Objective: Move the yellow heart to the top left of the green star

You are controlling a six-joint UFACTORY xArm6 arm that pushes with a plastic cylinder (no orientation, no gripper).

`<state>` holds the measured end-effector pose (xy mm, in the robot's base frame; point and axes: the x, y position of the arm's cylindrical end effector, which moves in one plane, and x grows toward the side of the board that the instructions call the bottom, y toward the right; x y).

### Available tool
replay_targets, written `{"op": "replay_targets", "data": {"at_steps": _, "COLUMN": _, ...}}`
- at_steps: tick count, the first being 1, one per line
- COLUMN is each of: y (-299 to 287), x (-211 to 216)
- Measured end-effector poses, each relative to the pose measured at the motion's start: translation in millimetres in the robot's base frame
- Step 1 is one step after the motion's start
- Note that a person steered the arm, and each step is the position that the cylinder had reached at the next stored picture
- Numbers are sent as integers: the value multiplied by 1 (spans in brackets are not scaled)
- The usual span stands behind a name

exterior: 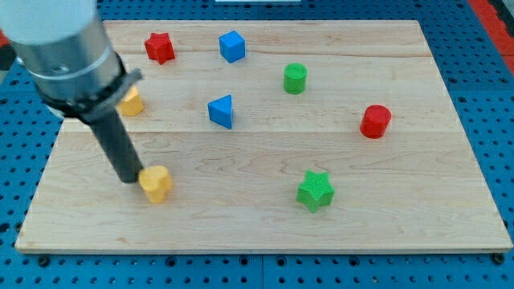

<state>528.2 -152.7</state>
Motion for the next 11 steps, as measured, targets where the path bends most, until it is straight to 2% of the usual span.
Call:
{"op": "replay_targets", "data": {"at_steps": 1, "y": 20, "x": 8}}
{"op": "replay_targets", "data": {"at_steps": 3, "y": 7, "x": 55}}
{"op": "replay_targets", "data": {"at_steps": 5, "y": 45, "x": -10}}
{"op": "replay_targets", "data": {"at_steps": 6, "y": 80, "x": -12}}
{"op": "replay_targets", "data": {"at_steps": 8, "y": 42, "x": 43}}
{"op": "replay_targets", "data": {"at_steps": 9, "y": 83, "x": 52}}
{"op": "replay_targets", "data": {"at_steps": 10, "y": 129, "x": 31}}
{"op": "replay_targets", "data": {"at_steps": 11, "y": 150, "x": -6}}
